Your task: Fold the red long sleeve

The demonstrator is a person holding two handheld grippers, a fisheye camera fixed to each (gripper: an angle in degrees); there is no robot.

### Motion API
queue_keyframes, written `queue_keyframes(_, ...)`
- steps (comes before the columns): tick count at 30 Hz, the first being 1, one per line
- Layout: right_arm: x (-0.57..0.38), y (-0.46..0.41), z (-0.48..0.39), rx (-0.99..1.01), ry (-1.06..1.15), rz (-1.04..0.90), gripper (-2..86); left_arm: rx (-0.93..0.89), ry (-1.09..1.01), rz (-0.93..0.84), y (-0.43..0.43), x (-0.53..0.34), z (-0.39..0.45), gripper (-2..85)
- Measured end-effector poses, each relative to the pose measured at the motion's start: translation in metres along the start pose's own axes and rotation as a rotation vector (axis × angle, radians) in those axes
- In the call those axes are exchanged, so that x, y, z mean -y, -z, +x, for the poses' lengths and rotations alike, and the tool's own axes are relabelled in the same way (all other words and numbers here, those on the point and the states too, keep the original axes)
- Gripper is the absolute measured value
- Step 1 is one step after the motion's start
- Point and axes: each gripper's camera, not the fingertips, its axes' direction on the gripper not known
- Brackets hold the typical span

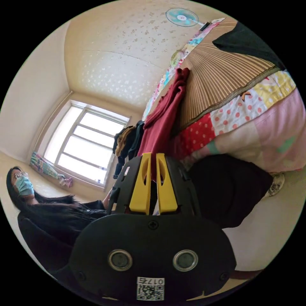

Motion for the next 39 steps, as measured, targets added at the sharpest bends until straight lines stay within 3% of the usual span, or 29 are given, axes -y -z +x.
queue_keyframes(2,-0.001,0.012,-0.024,0.088,0.075,0.003,-0.3,-0.213,-0.098,0.125,0.028,-0.02,0.014,3.9)
queue_keyframes(4,-0.002,0.022,-0.055,0.32,0.174,-0.011,-0.4,-0.362,-0.235,0.171,0.053,-0.04,0.038,3.8)
queue_keyframes(7,-0.007,0.029,-0.087,0.612,0.312,0.06,-0.4,-0.508,-0.423,0.202,0.076,-0.058,0.07,3.9)
queue_keyframes(11,0.0,0.032,-0.095,0.748,0.322,0.209,-0.3,-0.639,-0.437,0.336,0.103,-0.052,0.071,3.9)
queue_keyframes(14,0.032,0.019,-0.091,0.556,0.235,0.281,0.1,-0.543,-0.336,0.485,0.126,-0.022,0.054,4.0)
queue_keyframes(17,0.096,-0.013,-0.079,0.336,0.118,0.308,1.9,-0.337,-0.166,0.603,0.141,0.032,0.032,4.2)
queue_keyframes(23,0.233,-0.126,-0.074,-0.276,0.071,0.155,7.4,0.034,-0.007,0.659,0.156,0.134,-0.013,9.1)
queue_keyframes(27,0.208,-0.177,-0.108,-0.495,0.079,0.167,7.8,0.208,0.046,0.676,0.138,0.102,-0.009,12.1)
queue_keyframes(31,0.125,-0.225,-0.144,-0.63,0.28,0.185,4.1,0.333,0.223,0.646,0.094,0.03,-0.024,14.1)
queue_keyframes(35,0.069,-0.285,-0.147,-0.796,0.52,0.098,1.4,0.268,0.383,0.703,0.041,-0.033,-0.044,15.0)
queue_keyframes(37,0.064,-0.333,-0.114,-1.015,0.485,-0.13,0.8,0.128,0.416,0.81,0.018,-0.06,-0.057,16.0)
queue_keyframes(39,0.058,-0.344,-0.099,-1.006,0.484,-0.118,0.6,-0.014,0.448,0.83,0.005,-0.063,-0.075,15.9)
